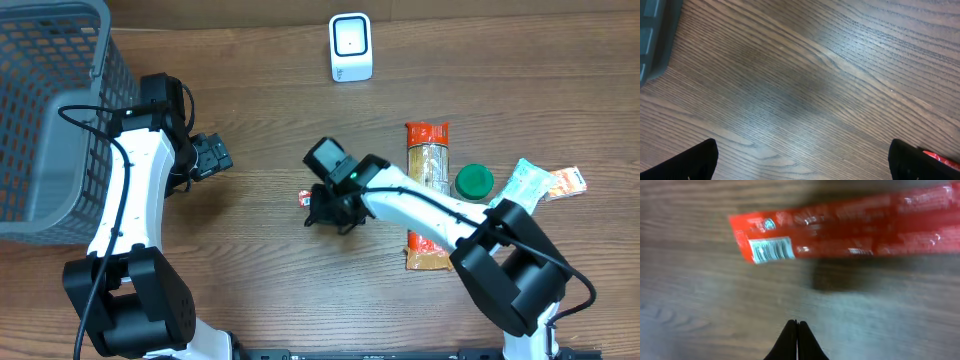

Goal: Scan the item barcode

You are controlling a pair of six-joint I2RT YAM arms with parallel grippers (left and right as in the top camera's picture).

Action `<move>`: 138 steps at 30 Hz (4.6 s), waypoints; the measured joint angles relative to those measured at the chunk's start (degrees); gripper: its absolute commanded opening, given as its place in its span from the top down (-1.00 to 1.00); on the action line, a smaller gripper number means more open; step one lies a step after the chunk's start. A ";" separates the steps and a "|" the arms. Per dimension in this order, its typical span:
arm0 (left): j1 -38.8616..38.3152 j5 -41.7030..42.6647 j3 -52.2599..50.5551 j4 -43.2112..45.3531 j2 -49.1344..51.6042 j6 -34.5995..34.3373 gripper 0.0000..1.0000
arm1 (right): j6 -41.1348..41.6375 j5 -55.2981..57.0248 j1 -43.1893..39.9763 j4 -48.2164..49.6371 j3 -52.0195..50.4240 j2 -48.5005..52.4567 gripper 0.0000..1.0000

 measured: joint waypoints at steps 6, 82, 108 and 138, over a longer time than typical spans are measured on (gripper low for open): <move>0.00 0.00 0.00 0.02 0.00 0.00 -1.00 | 3.61 4.96 2.12 3.15 -1.79 0.00 0.93; 0.00 0.00 0.00 0.02 0.00 0.00 -0.99 | -15.23 7.87 -4.87 12.59 0.33 0.55 0.02; 0.00 0.00 0.00 0.02 0.00 0.00 -1.00 | -25.90 4.46 -4.59 -4.68 -0.42 -5.68 0.13; 0.00 0.00 0.00 0.02 0.00 0.00 -1.00 | -24.59 10.73 -4.59 -4.85 -0.42 0.79 0.10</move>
